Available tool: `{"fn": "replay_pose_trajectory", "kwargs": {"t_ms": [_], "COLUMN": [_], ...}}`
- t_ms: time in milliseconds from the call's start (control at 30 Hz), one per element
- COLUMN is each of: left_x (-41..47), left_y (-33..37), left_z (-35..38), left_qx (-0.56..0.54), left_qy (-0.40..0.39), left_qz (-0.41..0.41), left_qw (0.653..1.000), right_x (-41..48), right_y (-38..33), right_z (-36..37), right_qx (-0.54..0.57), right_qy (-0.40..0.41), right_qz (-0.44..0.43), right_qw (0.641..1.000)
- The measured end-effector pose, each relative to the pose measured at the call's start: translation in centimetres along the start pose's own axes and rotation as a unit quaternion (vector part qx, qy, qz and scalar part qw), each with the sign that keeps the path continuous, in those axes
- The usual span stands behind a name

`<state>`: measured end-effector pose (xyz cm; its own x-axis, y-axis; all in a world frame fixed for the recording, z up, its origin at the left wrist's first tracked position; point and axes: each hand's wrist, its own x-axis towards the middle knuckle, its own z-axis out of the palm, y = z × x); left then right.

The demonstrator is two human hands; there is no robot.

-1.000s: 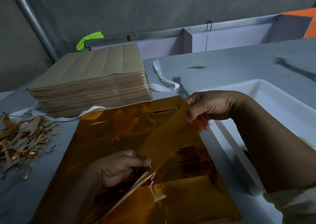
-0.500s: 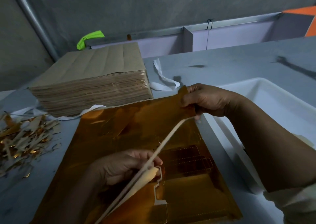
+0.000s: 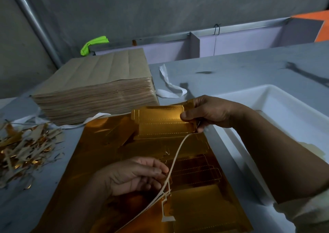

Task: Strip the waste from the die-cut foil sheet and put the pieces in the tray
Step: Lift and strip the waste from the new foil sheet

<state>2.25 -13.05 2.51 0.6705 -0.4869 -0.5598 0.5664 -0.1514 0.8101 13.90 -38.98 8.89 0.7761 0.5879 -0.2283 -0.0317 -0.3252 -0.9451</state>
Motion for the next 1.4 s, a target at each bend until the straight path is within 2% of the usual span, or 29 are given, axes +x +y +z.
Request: {"fn": "replay_pose_trajectory", "kwargs": {"t_ms": [133, 267, 567, 767, 1233, 1400], "left_x": [-0.1, -0.8, -2.3, -0.7, -0.4, -0.2], "left_y": [0.9, 2.3, 4.4, 4.3, 3.5, 3.3], "left_z": [0.1, -0.4, -0.9, 0.3, -1.7, -2.3], "left_qx": [-0.039, -0.110, -0.118, -0.031, -0.045, -0.086], "left_qy": [0.030, 0.094, 0.152, 0.232, 0.284, 0.353], "left_qz": [0.031, 0.071, 0.120, 0.111, 0.115, 0.121], "left_qw": [0.998, 0.987, 0.974, 0.966, 0.951, 0.924], "right_x": [0.2, 0.2, -0.2, -0.1, -0.1, -0.1], "right_y": [0.4, 0.4, 0.4, 0.4, 0.4, 0.4], "right_z": [-0.2, 0.0, 0.3, 0.2, 0.1, -0.1], "right_qx": [-0.008, -0.018, -0.056, -0.086, -0.063, -0.083], "right_qy": [-0.003, -0.022, -0.072, -0.075, -0.089, -0.099], "right_qz": [0.009, 0.007, 0.016, 0.027, 0.033, 0.035], "right_qw": [1.000, 1.000, 0.996, 0.993, 0.993, 0.991]}}
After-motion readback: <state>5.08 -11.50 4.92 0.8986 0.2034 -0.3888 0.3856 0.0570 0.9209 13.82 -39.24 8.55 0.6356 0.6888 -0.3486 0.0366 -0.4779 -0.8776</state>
